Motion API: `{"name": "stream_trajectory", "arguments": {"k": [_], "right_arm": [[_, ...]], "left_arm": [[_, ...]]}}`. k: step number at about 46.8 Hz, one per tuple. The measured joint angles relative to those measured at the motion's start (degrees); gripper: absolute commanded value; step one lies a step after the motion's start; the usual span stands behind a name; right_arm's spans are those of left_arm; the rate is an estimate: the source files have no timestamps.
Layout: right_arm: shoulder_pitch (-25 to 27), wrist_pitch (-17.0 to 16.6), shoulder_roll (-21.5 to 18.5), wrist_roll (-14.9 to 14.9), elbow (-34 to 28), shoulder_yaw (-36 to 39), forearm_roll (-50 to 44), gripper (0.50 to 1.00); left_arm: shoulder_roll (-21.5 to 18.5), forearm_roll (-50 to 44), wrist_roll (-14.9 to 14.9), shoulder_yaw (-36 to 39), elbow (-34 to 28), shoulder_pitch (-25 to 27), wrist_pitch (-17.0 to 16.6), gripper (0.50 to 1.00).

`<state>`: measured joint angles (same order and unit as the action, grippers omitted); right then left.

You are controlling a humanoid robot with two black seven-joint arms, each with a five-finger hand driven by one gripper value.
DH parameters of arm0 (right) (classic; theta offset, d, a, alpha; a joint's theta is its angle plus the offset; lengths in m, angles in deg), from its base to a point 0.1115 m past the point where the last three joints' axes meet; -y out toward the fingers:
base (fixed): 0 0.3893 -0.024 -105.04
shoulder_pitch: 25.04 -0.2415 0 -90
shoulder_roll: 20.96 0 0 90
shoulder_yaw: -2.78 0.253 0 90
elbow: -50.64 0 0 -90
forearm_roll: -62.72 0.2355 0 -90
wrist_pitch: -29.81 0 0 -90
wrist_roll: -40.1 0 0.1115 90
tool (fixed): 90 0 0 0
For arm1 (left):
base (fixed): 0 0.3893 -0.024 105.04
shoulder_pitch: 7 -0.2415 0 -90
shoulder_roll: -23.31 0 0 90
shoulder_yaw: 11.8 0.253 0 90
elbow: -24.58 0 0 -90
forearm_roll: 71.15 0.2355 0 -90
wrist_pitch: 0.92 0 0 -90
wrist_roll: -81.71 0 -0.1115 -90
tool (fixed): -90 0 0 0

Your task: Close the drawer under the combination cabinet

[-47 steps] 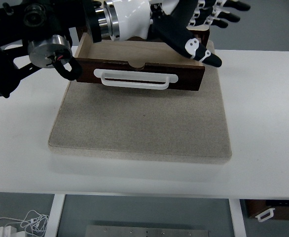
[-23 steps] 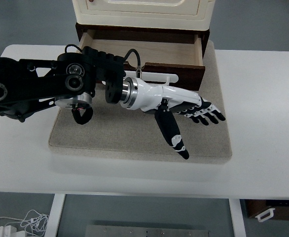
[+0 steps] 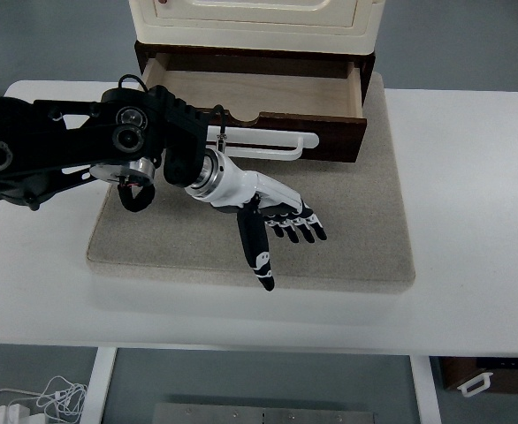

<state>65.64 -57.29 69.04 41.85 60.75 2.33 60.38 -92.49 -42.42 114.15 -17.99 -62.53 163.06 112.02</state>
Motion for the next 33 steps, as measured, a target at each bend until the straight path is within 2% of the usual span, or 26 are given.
{"name": "stream_trajectory", "arguments": {"k": [3,10,33], "right_arm": [[0.0,0.0,0.0,0.0,0.0,0.0,0.0,0.952],[0.0,0.0,0.0,0.0,0.0,0.0,0.0,0.952],[0.0,0.0,0.0,0.0,0.0,0.0,0.0,0.952]], "left_arm": [[0.0,0.0,1.0,0.0,0.8,0.5,0.8,0.996],[0.1,0.0,1.3,0.0,3.3,0.7,2.3,0.996],[0.6,4.1,1.2,0.0,9.5,0.7,2.4,0.988]]}}
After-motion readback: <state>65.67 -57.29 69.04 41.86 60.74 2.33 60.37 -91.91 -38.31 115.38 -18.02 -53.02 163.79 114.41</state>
